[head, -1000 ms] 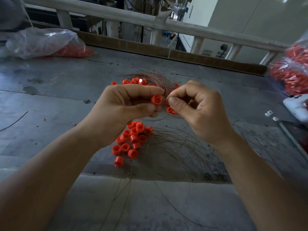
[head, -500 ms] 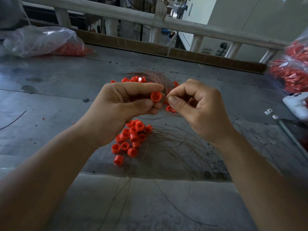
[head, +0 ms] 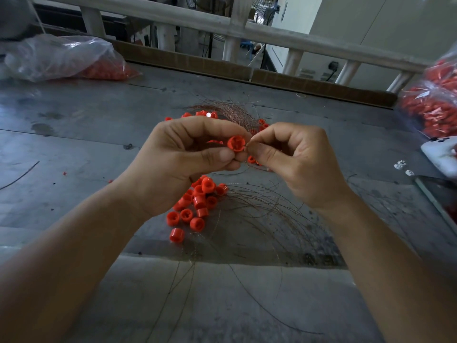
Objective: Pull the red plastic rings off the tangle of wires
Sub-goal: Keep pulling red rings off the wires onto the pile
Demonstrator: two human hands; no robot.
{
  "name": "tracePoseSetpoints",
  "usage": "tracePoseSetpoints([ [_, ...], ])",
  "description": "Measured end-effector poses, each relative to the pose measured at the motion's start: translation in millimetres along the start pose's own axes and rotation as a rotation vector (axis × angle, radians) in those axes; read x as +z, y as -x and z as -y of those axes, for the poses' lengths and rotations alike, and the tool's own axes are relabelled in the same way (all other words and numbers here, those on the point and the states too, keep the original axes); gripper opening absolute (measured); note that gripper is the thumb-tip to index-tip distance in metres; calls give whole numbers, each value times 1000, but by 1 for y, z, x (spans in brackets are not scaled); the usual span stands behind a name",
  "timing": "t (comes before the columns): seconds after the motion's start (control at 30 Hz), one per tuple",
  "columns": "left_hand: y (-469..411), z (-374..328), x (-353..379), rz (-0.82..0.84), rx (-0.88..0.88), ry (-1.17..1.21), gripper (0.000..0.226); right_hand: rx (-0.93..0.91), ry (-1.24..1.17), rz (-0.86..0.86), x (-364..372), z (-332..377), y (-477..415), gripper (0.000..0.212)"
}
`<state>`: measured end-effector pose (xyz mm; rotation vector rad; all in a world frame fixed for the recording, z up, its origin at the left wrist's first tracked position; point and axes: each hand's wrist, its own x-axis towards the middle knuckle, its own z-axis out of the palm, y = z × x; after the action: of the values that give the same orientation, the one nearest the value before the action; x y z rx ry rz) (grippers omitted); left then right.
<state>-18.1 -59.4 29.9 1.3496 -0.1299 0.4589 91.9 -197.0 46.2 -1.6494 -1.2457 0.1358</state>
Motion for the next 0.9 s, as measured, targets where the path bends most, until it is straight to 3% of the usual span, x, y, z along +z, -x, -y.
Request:
tracePoseSetpoints([
  [0.23, 1, 4, 1, 15, -27, 51, 20, 35, -11, 59, 5, -1, 1, 19],
  [0.37, 0, 5, 1, -2, -58, 88, 22, 51, 32, 91, 1, -1, -1, 12],
  [0.43, 0, 5, 2, -42, -77, 113, 25, 97, 75, 9, -10, -6, -4, 5],
  [0.57, -2, 4, 1, -99, -88, 148, 21, 246, 260, -225, -39, -30, -12, 11],
  [0.7, -2, 2, -1, -127, -96, 140, 20, 374, 508, -132, -45, -58, -14, 4],
  [0.9, -2, 2, 0, -154, -100, 141, 24, 385, 626, -40, -34, -77, -14, 12],
])
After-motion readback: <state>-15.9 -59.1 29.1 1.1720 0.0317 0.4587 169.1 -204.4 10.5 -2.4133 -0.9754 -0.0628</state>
